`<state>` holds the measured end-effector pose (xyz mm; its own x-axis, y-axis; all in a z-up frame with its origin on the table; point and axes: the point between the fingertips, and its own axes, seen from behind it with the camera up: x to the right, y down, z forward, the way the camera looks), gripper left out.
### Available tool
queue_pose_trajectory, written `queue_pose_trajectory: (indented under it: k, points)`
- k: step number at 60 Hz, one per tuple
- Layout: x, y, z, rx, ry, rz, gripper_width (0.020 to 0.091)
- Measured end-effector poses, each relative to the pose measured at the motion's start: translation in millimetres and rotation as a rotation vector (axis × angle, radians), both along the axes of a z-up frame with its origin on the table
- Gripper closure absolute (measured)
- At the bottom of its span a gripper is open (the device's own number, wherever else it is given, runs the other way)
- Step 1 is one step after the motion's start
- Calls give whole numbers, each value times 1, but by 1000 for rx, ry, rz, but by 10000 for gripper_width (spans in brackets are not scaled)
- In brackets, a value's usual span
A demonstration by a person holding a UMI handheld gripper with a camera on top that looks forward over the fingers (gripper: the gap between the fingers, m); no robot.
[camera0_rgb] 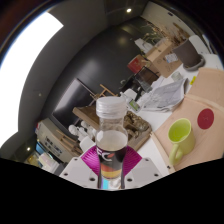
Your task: Pour water
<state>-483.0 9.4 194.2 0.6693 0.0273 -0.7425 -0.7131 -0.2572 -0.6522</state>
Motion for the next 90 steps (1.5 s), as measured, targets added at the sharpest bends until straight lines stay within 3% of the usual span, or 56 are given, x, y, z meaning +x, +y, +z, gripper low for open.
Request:
queue_pose_trajectory:
  k: [13, 22, 41, 49, 58, 65, 70, 77, 90]
  points:
    - [31, 35, -5, -72, 680, -63, 855]
    - [32, 43, -19, -126, 1017, -52, 854]
    - [32, 41, -30, -178, 1150, -40, 853]
    - [32, 35, -10, -149, 986, 13, 853]
    - [58, 19, 49, 8, 506, 82, 851]
    - [103, 11, 88, 108, 122, 55, 853]
    - [139, 16, 94, 134, -145, -6, 850]
    - [203, 16, 80, 117, -481, -98, 852]
    - [276, 19, -16, -48, -754, -143, 851]
